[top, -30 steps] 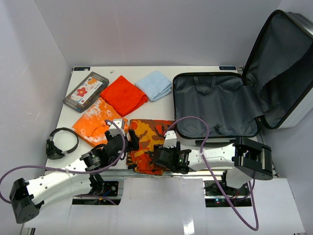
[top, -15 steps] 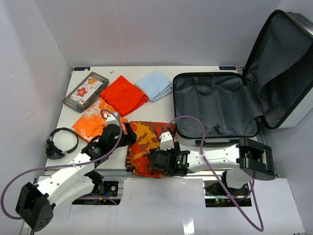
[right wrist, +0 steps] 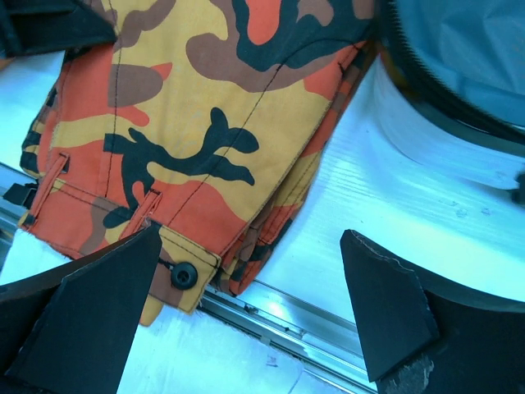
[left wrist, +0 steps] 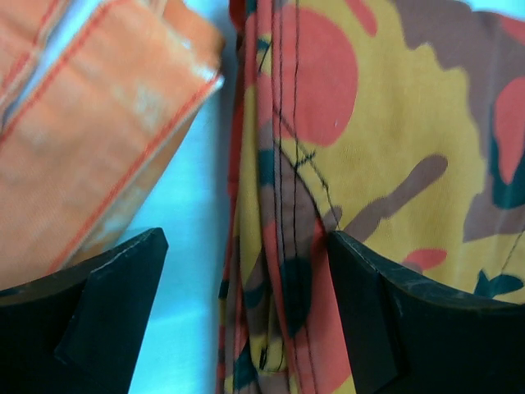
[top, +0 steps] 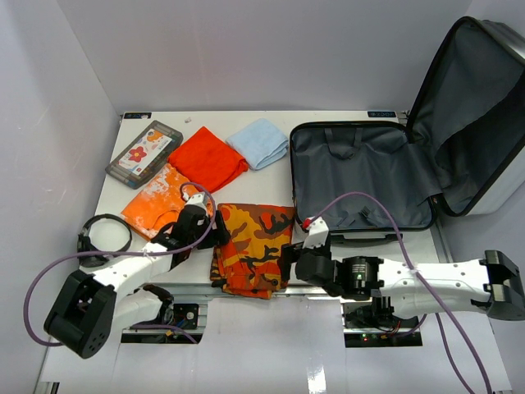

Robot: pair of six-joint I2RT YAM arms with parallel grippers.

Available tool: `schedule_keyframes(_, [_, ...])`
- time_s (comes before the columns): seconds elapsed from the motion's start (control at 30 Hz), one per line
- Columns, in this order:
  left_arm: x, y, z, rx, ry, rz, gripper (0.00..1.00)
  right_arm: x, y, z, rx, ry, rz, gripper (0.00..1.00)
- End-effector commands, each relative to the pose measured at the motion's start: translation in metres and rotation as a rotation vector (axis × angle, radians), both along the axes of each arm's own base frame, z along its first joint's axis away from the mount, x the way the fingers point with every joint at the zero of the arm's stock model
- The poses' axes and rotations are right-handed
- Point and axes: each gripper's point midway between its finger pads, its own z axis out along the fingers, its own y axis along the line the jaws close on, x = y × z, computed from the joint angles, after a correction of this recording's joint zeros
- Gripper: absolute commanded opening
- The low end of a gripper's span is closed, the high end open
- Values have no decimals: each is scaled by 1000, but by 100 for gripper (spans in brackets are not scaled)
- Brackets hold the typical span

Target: Pack the luggage

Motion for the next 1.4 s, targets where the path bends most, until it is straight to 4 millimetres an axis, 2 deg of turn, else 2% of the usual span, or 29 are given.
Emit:
schedule_keyframes(0.0, [11,-18,6,-47,-21,-88,91,5,-10,12,56,-50,-13,96])
schedule_keyframes(0.07, [11,-26,6,-76,-12,-122,92,5,-14,11,62,-53,-14,96])
schedule_keyframes(0.23, [14,-31,-11,-68,57,-140,91,5,-21,9,63,-62,-17,95])
schedule_keyframes(0.43, [16,-32,-12,-76,51,-132,86,6,-23,8,77,-63,-31,95])
schedule_keyframes(0.5, [16,-31,-11,-74,47,-126,76,6,-19,-1,88,-52,-36,95])
schedule_keyframes(0.63, [17,-28,-10,-72,38,-107,39,8,-8,-11,172,-26,-96,97])
schedule_keyframes(0.73, [14,-27,-7,-80,28,-100,20,14,-8,-21,177,-19,-169,97])
schedule_keyframes(0.83, [12,-26,-9,-82,35,-100,13,17,-7,-25,199,-8,-221,96])
schedule_keyframes(0.97, [11,-27,-12,-80,53,-105,9,21,-1,-33,188,2,-260,95])
schedule_keyframes(1.17, [9,-28,-14,-83,64,-109,1,26,2,-54,145,37,-321,96])
schedule_keyframes(1.37, [9,-27,-16,-78,67,-103,0,28,10,-63,122,40,-331,98])
